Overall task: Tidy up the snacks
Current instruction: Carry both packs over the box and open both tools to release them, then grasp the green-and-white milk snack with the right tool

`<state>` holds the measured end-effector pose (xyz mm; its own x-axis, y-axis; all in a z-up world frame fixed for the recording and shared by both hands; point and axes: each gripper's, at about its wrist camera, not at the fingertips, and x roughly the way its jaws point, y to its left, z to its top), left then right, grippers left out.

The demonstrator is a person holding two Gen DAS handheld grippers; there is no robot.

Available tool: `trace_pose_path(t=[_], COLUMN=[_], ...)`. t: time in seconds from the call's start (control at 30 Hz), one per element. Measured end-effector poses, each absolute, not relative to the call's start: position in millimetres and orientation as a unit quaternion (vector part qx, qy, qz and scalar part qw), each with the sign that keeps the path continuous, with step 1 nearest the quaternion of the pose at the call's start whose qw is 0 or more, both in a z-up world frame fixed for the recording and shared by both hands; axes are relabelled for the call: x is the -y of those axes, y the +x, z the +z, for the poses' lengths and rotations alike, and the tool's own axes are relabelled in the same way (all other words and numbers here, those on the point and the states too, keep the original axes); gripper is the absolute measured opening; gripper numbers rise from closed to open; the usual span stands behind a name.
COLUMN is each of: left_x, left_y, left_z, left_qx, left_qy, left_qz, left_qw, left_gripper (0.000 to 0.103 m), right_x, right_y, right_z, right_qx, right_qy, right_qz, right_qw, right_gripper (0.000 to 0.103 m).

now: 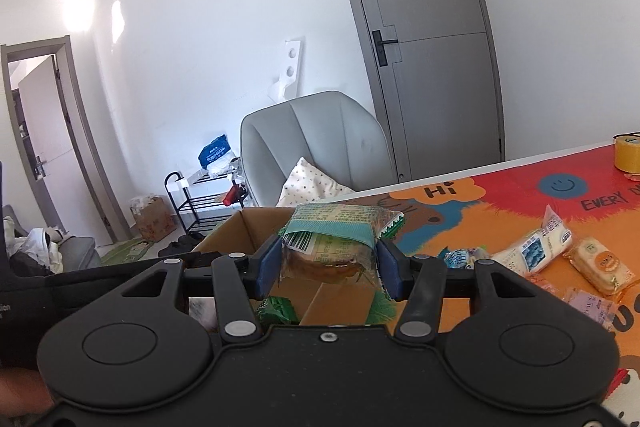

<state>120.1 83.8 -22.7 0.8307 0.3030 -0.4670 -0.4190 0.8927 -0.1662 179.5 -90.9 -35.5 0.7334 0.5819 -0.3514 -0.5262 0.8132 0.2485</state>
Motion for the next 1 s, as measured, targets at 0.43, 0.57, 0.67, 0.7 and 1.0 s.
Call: trace_pose_path(t=[0.43, 0.57, 0.67, 0.7, 1.0], left_x=[-85, -78, -69, -66, -41], left_y=[102, 101, 100, 101, 100], left_z=[-11, -9, -10, -10, -6], left_qx=[-0.212, -0.211, -0.208, -0.209, -0.206], left_qy=[-0.143, -0.14, -0.139, -0.137, -0.13], left_qz=[0.22, 0.223, 0.224, 0.222, 0.203], left_qw=[0.941, 0.941, 0.942, 0.943, 0.949], left_gripper=[0.073, 0.083, 0.09, 0.091, 0.093], right_x=[87, 103, 118, 124, 181], right_y=[176, 177, 175, 174, 172], right_z=[-37, -36, -35, -35, -36], right_qx=[-0.233, -0.24, -0.237, -0.237, -0.234], right_qy=[0.078, 0.088, 0.09, 0.092, 0.109], right_qz=[0.317, 0.295, 0.279, 0.275, 0.233], right_qw=[0.916, 0.921, 0.926, 0.927, 0.938], right_gripper=[0.073, 0.077, 0.081, 0.081, 0.081])
